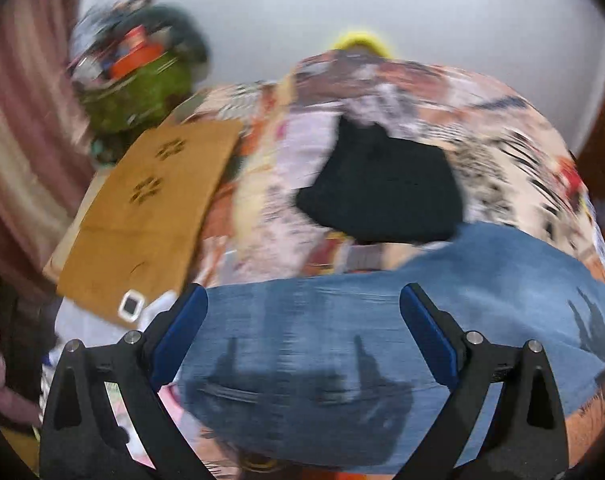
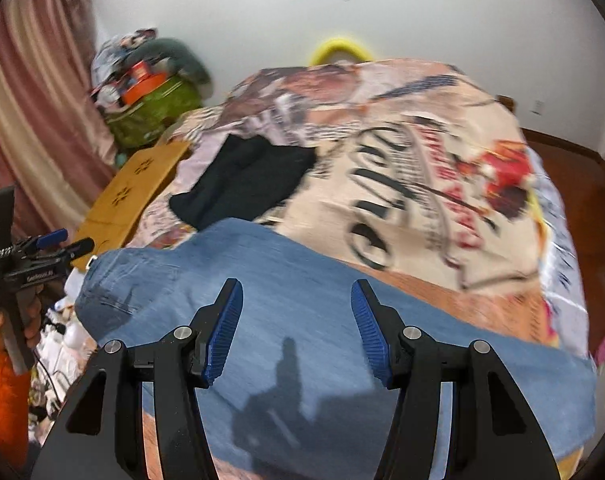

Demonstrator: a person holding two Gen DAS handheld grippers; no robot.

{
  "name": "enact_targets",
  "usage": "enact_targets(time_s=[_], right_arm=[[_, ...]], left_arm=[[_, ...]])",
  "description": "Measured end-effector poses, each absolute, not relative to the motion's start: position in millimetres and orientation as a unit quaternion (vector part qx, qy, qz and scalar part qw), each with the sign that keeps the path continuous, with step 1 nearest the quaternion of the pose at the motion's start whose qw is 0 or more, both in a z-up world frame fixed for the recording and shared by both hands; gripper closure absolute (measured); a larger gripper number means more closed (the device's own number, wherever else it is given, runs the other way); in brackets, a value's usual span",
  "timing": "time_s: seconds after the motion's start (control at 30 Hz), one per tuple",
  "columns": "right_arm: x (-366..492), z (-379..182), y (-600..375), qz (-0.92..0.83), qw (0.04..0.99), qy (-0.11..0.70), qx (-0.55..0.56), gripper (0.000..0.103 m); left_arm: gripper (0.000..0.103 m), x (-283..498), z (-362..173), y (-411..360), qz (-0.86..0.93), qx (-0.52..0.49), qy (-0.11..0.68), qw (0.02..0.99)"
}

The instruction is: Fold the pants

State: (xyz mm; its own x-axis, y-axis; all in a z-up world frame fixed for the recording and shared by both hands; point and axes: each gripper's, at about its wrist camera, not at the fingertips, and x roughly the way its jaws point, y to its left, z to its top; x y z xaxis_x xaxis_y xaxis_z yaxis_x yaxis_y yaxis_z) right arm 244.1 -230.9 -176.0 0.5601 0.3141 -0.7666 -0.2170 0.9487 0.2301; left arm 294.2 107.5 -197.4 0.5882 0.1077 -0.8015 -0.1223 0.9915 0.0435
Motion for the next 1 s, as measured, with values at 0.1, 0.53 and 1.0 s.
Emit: enact_targets(time_s=[0.1,0.53,1.0], right_arm=[[263.9,-185.1,-205.1,0.17,0.871,0.459,0.036,0.05],[351.1,-239.8,-120.9,0.208,0.827,0.518,-0.072,0.05],[378.7,-284.6,-80.1,0.219,0.793,0.558,-0.109,0.088]], left_arm=[[0.005,299.4,-209.1,143.3,0.095,-0.026,0.462,0.881],[0.006,324.9,-296.5,184.3,0.118,-0.021,0.547,0.828],[0.0,297.7,-339.7,175.2,0.115,0.02,0.534,0.837]])
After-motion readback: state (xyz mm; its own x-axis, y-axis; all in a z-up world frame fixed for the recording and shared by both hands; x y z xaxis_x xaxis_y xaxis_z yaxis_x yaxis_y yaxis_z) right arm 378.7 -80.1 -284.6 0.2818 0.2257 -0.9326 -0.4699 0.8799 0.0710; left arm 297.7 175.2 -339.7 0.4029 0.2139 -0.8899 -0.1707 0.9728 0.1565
